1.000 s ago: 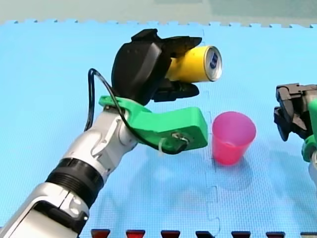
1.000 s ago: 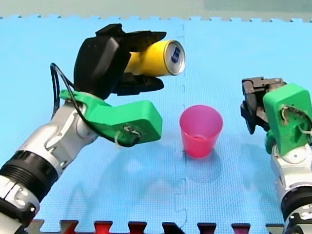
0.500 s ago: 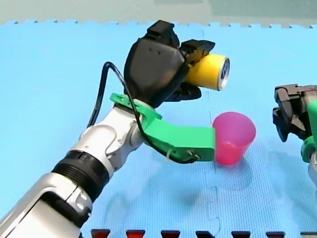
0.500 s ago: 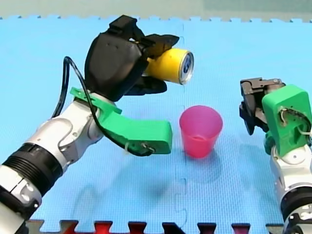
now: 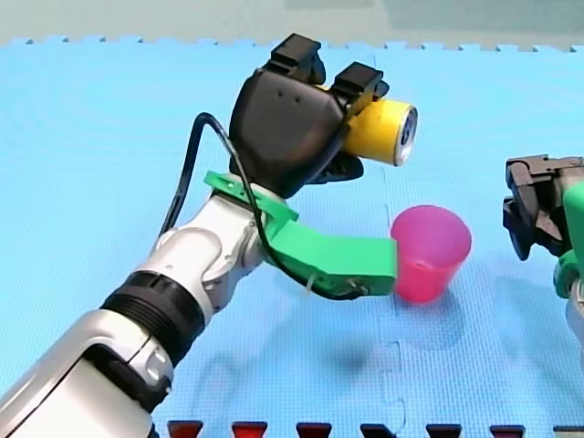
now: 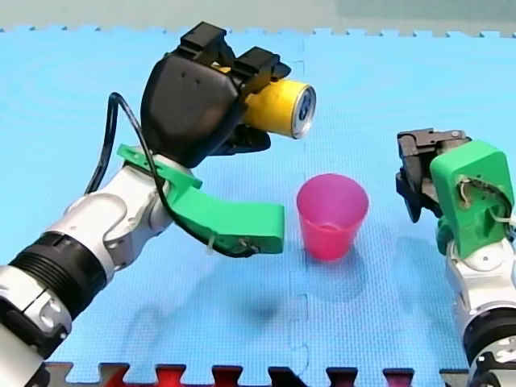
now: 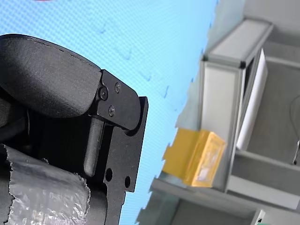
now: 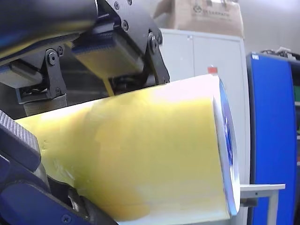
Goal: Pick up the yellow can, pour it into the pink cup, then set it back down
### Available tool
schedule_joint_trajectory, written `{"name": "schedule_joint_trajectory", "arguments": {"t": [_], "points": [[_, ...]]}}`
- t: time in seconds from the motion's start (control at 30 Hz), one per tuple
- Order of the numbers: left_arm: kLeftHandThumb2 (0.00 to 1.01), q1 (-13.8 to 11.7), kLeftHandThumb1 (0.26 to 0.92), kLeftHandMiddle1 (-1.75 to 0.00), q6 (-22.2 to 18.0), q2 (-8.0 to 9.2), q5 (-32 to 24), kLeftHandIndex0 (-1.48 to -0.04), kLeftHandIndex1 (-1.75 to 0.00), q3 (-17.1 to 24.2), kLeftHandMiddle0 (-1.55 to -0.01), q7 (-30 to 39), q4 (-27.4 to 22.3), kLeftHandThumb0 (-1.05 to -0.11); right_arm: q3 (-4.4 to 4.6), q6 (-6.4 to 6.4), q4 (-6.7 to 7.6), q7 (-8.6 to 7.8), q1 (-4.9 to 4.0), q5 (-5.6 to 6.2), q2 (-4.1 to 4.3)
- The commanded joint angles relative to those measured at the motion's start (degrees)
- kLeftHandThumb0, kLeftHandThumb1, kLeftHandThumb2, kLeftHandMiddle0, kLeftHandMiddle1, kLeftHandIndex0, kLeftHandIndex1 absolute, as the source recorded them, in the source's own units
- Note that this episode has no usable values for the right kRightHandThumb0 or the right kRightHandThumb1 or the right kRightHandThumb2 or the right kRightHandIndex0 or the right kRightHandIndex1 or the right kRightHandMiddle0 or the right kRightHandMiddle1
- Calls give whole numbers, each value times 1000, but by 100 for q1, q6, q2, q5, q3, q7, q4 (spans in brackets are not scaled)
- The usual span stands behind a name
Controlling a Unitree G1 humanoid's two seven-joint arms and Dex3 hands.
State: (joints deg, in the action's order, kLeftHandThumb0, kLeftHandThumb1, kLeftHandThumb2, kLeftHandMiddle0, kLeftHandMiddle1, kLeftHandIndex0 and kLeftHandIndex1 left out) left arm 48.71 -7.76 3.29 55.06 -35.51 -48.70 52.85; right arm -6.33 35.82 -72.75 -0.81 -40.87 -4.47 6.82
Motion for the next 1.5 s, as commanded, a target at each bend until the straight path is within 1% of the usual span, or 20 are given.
{"name": "schedule_joint_trajectory", "arguments": {"t": [0.0, 0.2, 0.43, 0.6, 0.83, 0.9, 0.93, 0.97, 1.0, 1.03, 1.07, 1.17, 1.2, 1.23, 1.27, 1.3, 1.33, 1.4, 1.43, 1.47], "points": [[1, 70, 820, -1743, 49, 44, 21, -715, -1482, -32, -810, -67, -38, -314, 5, -31, 2, 21, -24, 0, 11], [2, 41, 824, -1746, 98, 76, 30, -679, -1539, -87, -809, -53, -113, -309, 16, -51, 5, 27, -32, -4, 10], [3, 8, 828, -1746, 68, 94, 8, -668, -1549, -120, -814, 24, -252, -308, -16, -69, 3, -92, -40, 52, 19], [4, -32, 831, -1746, 50, 31, 68, -665, -1552, -214, -817, -70, -273, -305, -160, 48, -16, -430, -32, 270, -51], [7, 4, 843, -1746, 34, 34, 171, -655, -1531, -333, -808, -75, -307, -315, -377, 29, -53, -594, -84, 515, -161], [8, 11, 847, -1746, 67, 19, 214, -655, -1518, -374, -797, -49, -320, -319, -307, 143, -18, -464, -91, 429, -286], [8, 14, 848, -1746, 92, 12, 245, -656, -1514, -397, -793, -48, -323, -321, -267, 252, 21, -404, -72, 374, -293], [8, 18, 850, -1746, 123, 7, 282, -657, -1511, -422, -790, -57, -326, -322, -167, 400, 97, -224, -45, 239, -335], [9, 21, 852, -1746, 172, 5, 333, -657, -1509, -454, -788, -87, -328, -324, -69, 550, 180, -34, -11, 87, -314], [10, 23, 856, -1746, 215, 3, 375, -657, -1508, -478, -786, -116, -331, -326, -22, 652, 233, 63, 14, 5, -262], [10, 31, 858, -1746, 272, -3, 432, -657, -1508, -510, -785, -163, -318, -328, 124, 739, 346, 372, 39, -214, -323], [11, 68, 863, -1746, 411, -27, 569, -657, -1498, -602, -781, -290, -235, -333, 175, 823, 452, 505, 109, -309, -186], [10, 85, 866, -1746, 440, -40, 597, -661, -1480, -626, -778, -325, -190, -335, 307, 795, 512, 829, 120, -524, -219], [9, 95, 868, -1746, 458, -50, 613, -663, -1469, -642, -777, -350, -159, -337, 500, 744, 593, 1294, 125, -835, -293], [10, 104, 871, -1746, 470, -56, 622, -665, -1459, -655, -777, -371, -133, -339, 527, 733, 595, 1421, 136, -898, -244], [10, 115, 873, -1746, 481, -66, 627, -667, -1452, -665, -777, -388, -103, -341, 733, 636, 726, 1935, 160, -1259, -305], [10, 122, 877, -1746, 489, -74, 631, -669, -1446, -672, -777, -400, -82, -342, 696, 662, 735, 1892, 178, -1218, -236], [11, 133, 882, -1746, 503, -85, 636, -672, -1436, -683, -777, -415, -54, -346, 734, 645, 791, 1827, 199, -1250, -184], [12, 140, 883, -1746, 508, -87, 637, -673, -1432, -690, -777, -426, -39, -347, 587, 714, 732, 1340, 218, -953, -99], [10, 151, 887, -1746, 513, -90, 638, -681, -1414, -701, -776, -441, -17, -351, 647, 729, 746, 1300, 229, -987, -113]]}}
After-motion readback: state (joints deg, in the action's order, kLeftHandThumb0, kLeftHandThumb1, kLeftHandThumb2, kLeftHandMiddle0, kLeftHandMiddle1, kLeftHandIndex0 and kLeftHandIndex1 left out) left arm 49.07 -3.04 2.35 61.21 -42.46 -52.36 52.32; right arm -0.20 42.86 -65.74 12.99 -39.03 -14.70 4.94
